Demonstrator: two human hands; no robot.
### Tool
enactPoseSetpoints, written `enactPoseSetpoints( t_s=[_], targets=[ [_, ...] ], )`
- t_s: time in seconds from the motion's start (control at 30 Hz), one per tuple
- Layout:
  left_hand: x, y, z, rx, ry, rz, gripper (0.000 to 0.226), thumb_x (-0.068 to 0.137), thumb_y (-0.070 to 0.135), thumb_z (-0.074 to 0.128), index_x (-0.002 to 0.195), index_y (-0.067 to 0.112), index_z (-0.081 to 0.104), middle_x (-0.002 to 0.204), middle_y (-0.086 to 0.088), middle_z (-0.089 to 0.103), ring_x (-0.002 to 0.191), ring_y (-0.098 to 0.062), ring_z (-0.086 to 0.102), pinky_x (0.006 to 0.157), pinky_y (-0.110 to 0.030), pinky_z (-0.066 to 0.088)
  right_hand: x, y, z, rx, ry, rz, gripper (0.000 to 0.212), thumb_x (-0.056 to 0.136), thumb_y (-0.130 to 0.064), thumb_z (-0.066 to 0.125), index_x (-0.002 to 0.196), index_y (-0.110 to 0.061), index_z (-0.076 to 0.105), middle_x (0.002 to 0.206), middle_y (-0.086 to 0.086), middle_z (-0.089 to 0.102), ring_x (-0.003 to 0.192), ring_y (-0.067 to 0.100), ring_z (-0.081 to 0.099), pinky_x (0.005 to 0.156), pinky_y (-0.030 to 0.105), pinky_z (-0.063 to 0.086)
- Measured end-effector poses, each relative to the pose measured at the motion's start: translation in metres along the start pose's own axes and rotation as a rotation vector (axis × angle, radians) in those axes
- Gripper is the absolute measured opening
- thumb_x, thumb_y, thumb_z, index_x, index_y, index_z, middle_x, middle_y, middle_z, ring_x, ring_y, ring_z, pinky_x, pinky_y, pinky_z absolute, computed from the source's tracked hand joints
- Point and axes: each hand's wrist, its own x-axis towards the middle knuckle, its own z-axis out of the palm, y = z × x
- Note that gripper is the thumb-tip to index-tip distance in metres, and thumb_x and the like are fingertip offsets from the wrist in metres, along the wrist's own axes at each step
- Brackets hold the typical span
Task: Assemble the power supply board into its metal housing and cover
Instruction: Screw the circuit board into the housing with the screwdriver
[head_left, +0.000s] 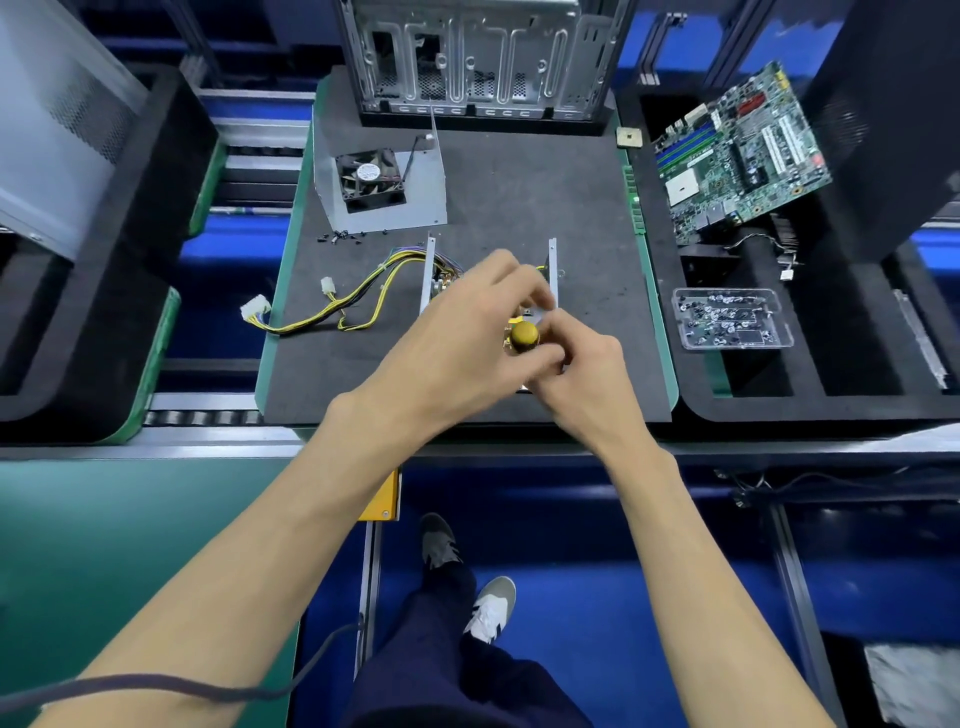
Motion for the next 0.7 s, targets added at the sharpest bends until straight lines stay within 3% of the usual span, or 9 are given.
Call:
enactPoseSetpoints(
  t_s=[0.07,0.13,0.23,0.33,0.4,0.47,0.57,0.63,0.7],
  targets=[
    [0.001,-0.001,0.0,0.004,0.044,-0.04,0.014,0.083,0.014,0.076,0.093,0.006,0.069,0.091,-0.005,0.062,0.082,-0.018,0.056,0.08,-0.036,0.048,0.001,0.0,0.001,0.013,0.008,0.003,0.014,0.075,-0.039,0.059,0.075,-0.028,0.052,0.056,-0.015,0.049,0.054,0.01,0.035,0.051,0.014,0.031],
    [0.002,0.0,-0.002,0.02,-0.016,0.002,0.007,0.082,0.004,0.072,0.09,0.006,0.072,0.091,-0.006,0.066,0.085,-0.022,0.059,0.083,-0.041,0.049,0.001,-0.001,0.001,0.013,-0.005,-0.005,0.02,0.075,-0.037,0.058,0.086,-0.021,0.062,0.059,-0.015,0.05,0.054,0.01,0.039,0.054,0.014,0.034],
    [0.002,0.0,-0.006,0.004,-0.102,0.055,0.023,0.08,-0.007,0.064,0.096,0.005,0.074,0.094,-0.005,0.071,0.092,-0.026,0.063,0.086,-0.043,0.049,0.0,0.0,0.001,0.02,-0.028,-0.026,0.014,0.078,-0.029,0.059,0.091,-0.028,0.064,0.065,-0.018,0.056,0.058,0.009,0.046,0.059,0.012,0.038],
    [0.001,0.001,-0.003,-0.019,-0.046,-0.006,0.023,0.082,0.008,0.075,0.104,0.009,0.07,0.1,-0.003,0.065,0.092,-0.019,0.06,0.086,-0.036,0.049,0.0,0.001,0.002,0.044,0.0,0.024,0.012,0.075,-0.035,0.06,0.084,-0.027,0.06,0.063,-0.016,0.059,0.057,0.009,0.042,0.056,0.021,0.041],
    [0.001,-0.001,-0.002,0.016,0.015,-0.074,0.021,0.081,0.017,0.079,0.098,0.009,0.069,0.095,-0.003,0.062,0.087,-0.017,0.057,0.084,-0.037,0.049,0.0,0.002,0.002,0.056,0.01,0.026,0.015,0.075,-0.038,0.061,0.079,-0.026,0.053,0.057,-0.015,0.052,0.055,0.009,0.038,0.052,0.017,0.034],
    [0.002,-0.001,-0.005,0.032,-0.017,-0.056,0.015,0.083,0.009,0.075,0.098,0.008,0.072,0.094,-0.004,0.065,0.087,-0.019,0.059,0.086,-0.041,0.048,0.0,0.002,0.002,0.064,0.002,0.018,0.012,0.078,-0.037,0.063,0.085,-0.028,0.057,0.055,-0.016,0.052,0.053,0.008,0.04,0.054,0.013,0.034],
    [0.003,0.002,-0.01,0.015,-0.167,0.031,0.032,0.079,-0.008,0.062,0.105,0.006,0.075,0.1,-0.007,0.07,0.098,-0.027,0.062,0.092,-0.042,0.047,0.0,0.003,0.002,0.049,-0.016,-0.008,0.02,0.078,-0.035,0.061,0.097,-0.03,0.067,0.061,-0.015,0.056,0.056,0.009,0.046,0.06,0.014,0.04],
    [0.002,0.003,-0.009,0.012,-0.168,0.026,0.031,0.081,-0.002,0.066,0.109,0.009,0.072,0.104,-0.005,0.067,0.098,-0.024,0.061,0.091,-0.038,0.047,0.0,0.002,0.002,0.055,-0.01,0.021,0.019,0.073,-0.038,0.059,0.091,-0.032,0.064,0.063,-0.01,0.06,0.056,0.009,0.046,0.058,0.018,0.042],
    [0.001,0.002,-0.005,0.008,-0.07,-0.057,0.024,0.082,0.013,0.076,0.105,0.012,0.069,0.102,-0.002,0.061,0.091,-0.018,0.059,0.086,-0.036,0.049,0.001,0.002,0.002,0.058,-0.009,0.039,0.011,0.073,-0.037,0.06,0.081,-0.032,0.055,0.059,-0.008,0.059,0.054,0.01,0.041,0.053,0.022,0.04]
  ],
)
